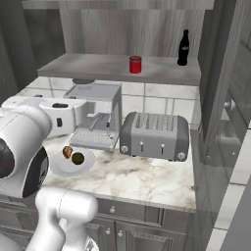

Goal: Pick the avocado and bread from the counter and place them on the plate. Then pick the jam from the cabinet and place it next to the plate. Lastly close the cabinet door.

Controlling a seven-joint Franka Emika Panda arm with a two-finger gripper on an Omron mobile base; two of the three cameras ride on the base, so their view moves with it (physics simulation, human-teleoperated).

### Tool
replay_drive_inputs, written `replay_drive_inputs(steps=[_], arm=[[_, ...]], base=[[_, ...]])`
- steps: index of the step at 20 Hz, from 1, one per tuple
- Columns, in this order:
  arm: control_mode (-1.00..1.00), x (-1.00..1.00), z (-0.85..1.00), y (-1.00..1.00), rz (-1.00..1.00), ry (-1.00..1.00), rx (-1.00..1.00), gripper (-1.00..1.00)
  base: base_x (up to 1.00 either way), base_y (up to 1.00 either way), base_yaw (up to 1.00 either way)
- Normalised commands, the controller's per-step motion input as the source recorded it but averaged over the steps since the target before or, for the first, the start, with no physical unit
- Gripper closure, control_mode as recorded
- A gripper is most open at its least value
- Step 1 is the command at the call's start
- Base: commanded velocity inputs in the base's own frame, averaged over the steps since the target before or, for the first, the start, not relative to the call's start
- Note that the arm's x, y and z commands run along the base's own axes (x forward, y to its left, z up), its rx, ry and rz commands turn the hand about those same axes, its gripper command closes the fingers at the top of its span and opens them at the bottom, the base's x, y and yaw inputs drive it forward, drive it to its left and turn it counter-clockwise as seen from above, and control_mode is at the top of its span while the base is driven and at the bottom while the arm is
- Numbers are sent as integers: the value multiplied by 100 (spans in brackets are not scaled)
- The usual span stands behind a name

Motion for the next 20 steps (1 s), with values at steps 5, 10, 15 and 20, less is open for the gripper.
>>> replay_drive_inputs(steps=[5, 10, 15, 20], arm=[[-100, 0, 0, 1, 0, 0, -1, -100], [-100, 0, 0, -31, 0, 0, 0, -100], [-100, 12, 1, -48, 0, 0, 3, -100], [-100, 29, 9, -39, 0, 0, 5, -100]], base=[[0, 0, 0], [0, 0, 0], [0, 0, 0], [0, 0, 0]])
